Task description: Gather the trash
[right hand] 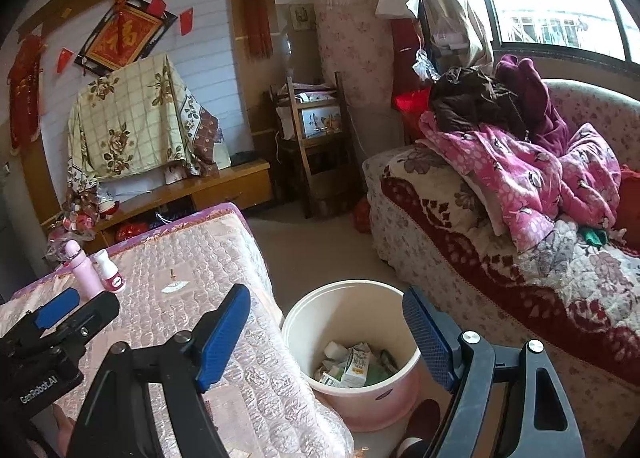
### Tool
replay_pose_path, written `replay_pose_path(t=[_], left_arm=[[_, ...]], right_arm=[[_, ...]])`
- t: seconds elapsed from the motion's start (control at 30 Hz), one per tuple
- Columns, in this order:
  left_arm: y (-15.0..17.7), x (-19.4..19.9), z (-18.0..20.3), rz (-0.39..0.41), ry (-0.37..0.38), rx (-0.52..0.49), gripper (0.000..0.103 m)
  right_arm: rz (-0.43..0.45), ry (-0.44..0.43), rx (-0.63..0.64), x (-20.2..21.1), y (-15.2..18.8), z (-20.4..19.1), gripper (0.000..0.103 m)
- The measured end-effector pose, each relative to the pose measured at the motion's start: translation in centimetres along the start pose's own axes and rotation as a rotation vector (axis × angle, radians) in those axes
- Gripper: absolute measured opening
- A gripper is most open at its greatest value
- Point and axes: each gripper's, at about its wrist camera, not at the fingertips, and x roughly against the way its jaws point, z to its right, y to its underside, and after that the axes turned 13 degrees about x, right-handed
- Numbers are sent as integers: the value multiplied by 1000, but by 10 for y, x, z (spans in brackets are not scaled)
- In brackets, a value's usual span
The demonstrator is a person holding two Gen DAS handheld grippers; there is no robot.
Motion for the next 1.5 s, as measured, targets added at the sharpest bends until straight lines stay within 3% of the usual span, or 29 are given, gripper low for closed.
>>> replay_pose_path(t=[0.33, 1.5], left_arm=[[0, 5, 2, 25, -8, -16, 91], [6, -3, 3, 3, -32, -37, 91]], right_arm=[[13, -6, -10, 9, -3, -3, 81], [-1, 18, 16, 7, 0, -6, 81]])
